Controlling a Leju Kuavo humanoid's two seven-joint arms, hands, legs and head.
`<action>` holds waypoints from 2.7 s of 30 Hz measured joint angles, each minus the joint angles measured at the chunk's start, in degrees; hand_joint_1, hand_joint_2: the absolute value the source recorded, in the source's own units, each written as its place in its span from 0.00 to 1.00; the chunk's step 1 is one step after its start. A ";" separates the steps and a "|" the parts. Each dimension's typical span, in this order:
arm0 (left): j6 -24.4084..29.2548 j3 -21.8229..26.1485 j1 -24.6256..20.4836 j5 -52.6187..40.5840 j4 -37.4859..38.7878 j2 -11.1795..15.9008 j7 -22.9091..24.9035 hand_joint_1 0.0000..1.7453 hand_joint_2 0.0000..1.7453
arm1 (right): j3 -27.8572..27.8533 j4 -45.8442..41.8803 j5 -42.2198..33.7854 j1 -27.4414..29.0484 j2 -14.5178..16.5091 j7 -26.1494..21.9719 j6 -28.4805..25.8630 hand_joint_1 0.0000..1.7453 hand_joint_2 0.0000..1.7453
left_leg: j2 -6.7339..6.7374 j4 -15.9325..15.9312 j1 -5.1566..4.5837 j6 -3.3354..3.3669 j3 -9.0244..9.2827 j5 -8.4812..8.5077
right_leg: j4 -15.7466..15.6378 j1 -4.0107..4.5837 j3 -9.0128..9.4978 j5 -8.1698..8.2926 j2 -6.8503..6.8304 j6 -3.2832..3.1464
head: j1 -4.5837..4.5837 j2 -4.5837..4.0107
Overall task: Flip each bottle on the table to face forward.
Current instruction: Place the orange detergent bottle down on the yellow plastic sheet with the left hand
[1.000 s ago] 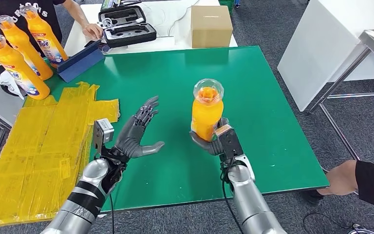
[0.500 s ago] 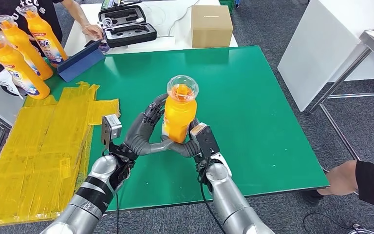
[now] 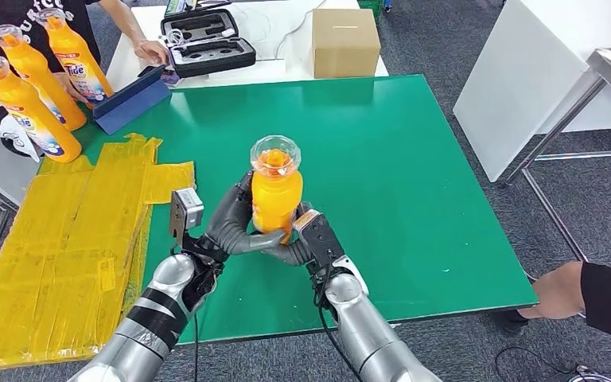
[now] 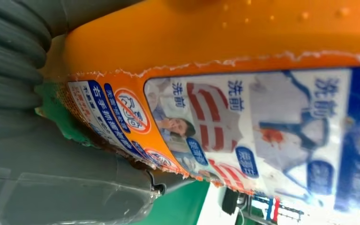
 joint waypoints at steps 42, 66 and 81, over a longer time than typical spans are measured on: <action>1.55 -2.69 0.34 -4.01 -2.84 -0.25 -0.43 0.00 1.00 | 0.98 7.91 3.08 -0.40 -1.28 1.39 -3.09 1.00 1.00 | 0.01 0.00 0.00 0.00 -0.01 0.00 | 0.00 0.00 -0.02 0.00 0.00 0.00 | 0.03 0.00; 2.60 -1.52 -1.82 -4.10 1.38 -0.17 -0.74 0.00 1.00 | 4.67 3.88 7.75 0.11 -1.73 3.20 -4.13 1.00 1.00 | 0.00 0.00 0.00 0.00 -0.02 0.00 | 0.01 0.00 -0.01 0.00 0.00 0.00 | 0.03 0.00; -0.52 0.54 -3.39 -1.78 4.89 0.82 -1.34 1.00 1.00 | 6.80 5.00 8.19 -0.53 -1.75 3.98 -4.41 1.00 1.00 | 0.00 0.00 0.00 0.00 -0.02 0.00 | 0.01 0.00 -0.01 0.00 0.00 0.00 | 0.03 0.00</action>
